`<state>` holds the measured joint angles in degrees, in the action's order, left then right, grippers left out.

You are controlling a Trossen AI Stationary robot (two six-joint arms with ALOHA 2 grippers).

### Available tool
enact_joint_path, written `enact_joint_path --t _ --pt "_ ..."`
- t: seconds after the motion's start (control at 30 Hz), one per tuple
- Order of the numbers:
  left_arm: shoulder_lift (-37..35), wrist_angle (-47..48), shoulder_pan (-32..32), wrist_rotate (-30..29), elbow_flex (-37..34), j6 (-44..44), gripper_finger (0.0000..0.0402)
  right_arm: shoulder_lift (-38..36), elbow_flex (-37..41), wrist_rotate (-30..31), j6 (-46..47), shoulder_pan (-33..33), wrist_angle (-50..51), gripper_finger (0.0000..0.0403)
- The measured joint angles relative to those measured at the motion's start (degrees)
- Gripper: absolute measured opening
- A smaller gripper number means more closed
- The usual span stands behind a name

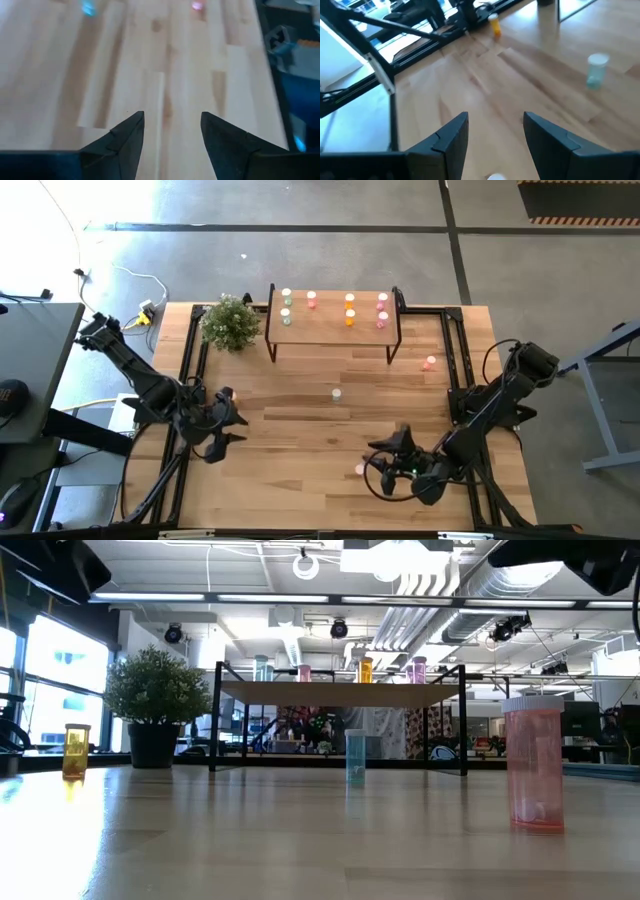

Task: Pick and place medicine bottles onto shelf by color
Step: Put the orange pill bottle on the shelf aligned with the other orange pill bottles

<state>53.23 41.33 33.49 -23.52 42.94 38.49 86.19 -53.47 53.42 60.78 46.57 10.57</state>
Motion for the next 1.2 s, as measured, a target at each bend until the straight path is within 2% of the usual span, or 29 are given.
enact_joint_path --t 0.17,0.47,0.77,1.0,1.2 --pt "0.0 3.1 1.1 -7.3 0.0 2.8 0.0185 0.0 0.0 1.3 -3.0 -2.4 0.1 0.0181" --pt "0.0 7.0 3.6 -10.6 0.0 6.4 0.0184 0.0 0.0 1.0 -5.4 -8.2 0.3 0.0181" --pt "0.0 13.2 6.8 -15.8 0.0 15.6 0.0184 0.0 0.0 0.1 -10.1 -14.4 0.1 0.0181" --pt "0.1 15.0 10.1 -19.8 -0.2 18.7 0.0184 0.0 0.0 -5.2 -13.1 -18.9 0.1 0.0181" --pt "0.1 14.7 13.4 -21.0 -7.4 26.0 0.0184 0.0 0.0 -6.7 -16.0 -21.4 0.3 0.0181"
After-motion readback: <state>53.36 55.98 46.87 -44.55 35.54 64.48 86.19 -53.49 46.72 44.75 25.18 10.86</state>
